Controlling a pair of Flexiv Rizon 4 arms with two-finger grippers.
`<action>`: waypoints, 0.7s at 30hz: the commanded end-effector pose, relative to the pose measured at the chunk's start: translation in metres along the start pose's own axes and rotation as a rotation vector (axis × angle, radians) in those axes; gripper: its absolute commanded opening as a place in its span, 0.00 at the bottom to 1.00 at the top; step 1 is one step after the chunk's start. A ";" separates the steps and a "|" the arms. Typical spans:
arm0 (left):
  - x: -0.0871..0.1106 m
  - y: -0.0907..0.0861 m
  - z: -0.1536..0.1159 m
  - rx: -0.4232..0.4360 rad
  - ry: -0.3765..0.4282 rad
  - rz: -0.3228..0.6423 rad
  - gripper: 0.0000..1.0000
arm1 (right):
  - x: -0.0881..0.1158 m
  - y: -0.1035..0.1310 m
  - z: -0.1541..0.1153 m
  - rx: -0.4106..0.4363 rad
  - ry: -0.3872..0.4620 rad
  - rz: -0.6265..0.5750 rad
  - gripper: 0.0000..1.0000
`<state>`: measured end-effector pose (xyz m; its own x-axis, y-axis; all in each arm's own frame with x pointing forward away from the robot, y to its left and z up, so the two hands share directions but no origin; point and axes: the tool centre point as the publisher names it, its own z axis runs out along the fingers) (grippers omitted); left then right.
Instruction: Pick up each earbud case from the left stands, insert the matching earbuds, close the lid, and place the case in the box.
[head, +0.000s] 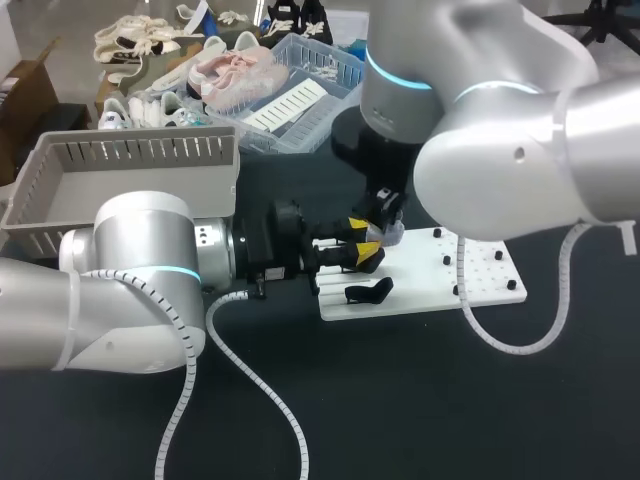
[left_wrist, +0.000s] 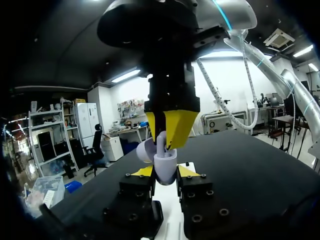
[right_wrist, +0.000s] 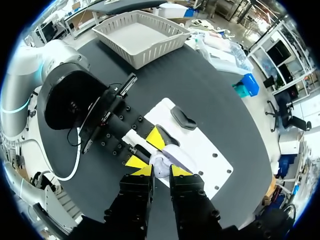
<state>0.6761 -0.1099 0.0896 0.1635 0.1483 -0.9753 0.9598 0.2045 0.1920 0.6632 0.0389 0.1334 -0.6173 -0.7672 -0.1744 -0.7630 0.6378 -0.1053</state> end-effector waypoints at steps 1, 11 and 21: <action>0.000 -0.002 0.000 -0.010 0.001 0.002 0.00 | -0.003 -0.002 0.002 -0.005 0.005 -0.003 0.00; 0.000 -0.002 0.000 -0.010 0.001 0.002 0.00 | -0.004 -0.002 0.000 -0.008 0.006 -0.009 0.14; 0.000 -0.002 0.000 -0.010 0.001 0.002 0.00 | -0.005 -0.003 0.000 -0.010 0.004 -0.009 0.27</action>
<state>0.6760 -0.1099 0.0895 0.1636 0.1479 -0.9754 0.9599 0.2042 0.1919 0.6670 0.0404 0.1346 -0.6110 -0.7727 -0.1719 -0.7697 0.6306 -0.0991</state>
